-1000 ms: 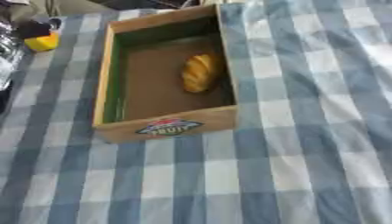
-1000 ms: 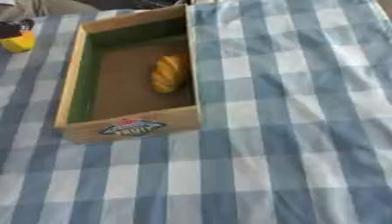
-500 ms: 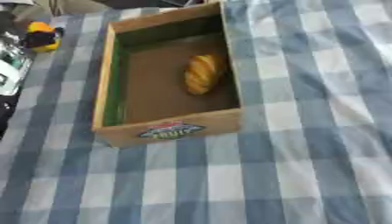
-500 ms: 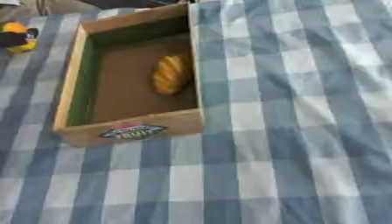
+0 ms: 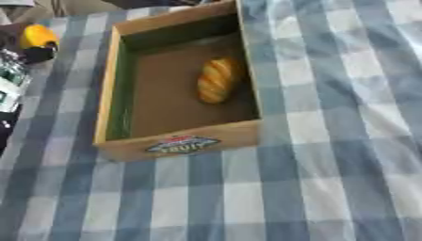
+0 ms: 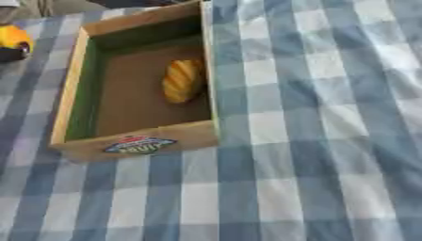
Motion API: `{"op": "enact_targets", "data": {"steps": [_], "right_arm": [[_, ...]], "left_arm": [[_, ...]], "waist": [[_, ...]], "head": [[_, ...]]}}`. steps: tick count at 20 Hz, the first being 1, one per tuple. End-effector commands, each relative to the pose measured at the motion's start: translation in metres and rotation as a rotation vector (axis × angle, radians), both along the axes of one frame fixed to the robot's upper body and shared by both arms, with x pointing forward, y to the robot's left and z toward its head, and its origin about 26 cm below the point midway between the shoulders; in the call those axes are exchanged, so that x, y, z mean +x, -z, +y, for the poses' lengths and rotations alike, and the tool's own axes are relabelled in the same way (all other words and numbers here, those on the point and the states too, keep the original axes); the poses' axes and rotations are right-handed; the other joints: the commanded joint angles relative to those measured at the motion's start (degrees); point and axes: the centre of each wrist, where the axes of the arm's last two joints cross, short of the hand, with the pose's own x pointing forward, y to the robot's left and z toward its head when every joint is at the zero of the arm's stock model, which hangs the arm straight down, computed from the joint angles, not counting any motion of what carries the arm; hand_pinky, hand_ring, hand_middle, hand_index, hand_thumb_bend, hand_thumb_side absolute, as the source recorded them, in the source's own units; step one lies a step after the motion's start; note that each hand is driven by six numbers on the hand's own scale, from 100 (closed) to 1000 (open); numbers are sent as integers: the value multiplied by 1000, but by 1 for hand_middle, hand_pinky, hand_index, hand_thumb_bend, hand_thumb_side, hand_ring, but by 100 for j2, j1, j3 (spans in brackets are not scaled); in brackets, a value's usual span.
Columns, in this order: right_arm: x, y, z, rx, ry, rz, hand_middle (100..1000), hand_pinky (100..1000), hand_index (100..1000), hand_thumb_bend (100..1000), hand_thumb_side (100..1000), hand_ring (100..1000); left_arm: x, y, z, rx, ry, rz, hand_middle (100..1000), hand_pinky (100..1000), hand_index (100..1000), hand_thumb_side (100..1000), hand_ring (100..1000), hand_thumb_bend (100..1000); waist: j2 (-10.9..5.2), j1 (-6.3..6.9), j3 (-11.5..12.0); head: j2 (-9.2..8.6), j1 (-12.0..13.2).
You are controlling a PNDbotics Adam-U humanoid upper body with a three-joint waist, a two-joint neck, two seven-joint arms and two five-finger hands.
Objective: Pick up objects on the table and place them in the box.
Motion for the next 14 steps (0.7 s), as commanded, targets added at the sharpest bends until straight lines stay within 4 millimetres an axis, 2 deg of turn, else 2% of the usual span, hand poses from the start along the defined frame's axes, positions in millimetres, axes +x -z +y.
{"op": "enact_targets", "data": {"steps": [1,2,6,10,14], "right_arm": [[-4,-8,0,-17,-6,-23,629,809,815,116,501,862],[-4,-8,0,-16,-6,-22,629,809,815,116,501,862],[-4,-7,0,-13,-6,-16,629,809,815,115,501,862],[-4,-5,0,-11,-10,-6,630,810,815,116,498,861],[-4,-3,-1,-2,-7,0,632,810,816,120,490,860]], "left_arm": [[-8,-17,7,27,-9,-55,559,754,698,226,669,221],[-7,-17,6,26,-3,-62,537,740,671,100,648,120],[-6,-21,-4,54,36,-110,498,726,609,100,626,100],[-6,-32,-20,119,89,-155,484,725,587,106,623,100],[-10,-48,-49,230,187,-189,484,741,584,102,626,100]], "waist": [[-141,-15,-2],[-145,-18,6],[-187,-35,65],[-288,-65,144],[-461,-150,298]], "head": [[-76,28],[-64,24],[8,2],[104,-29],[273,-141]]}}
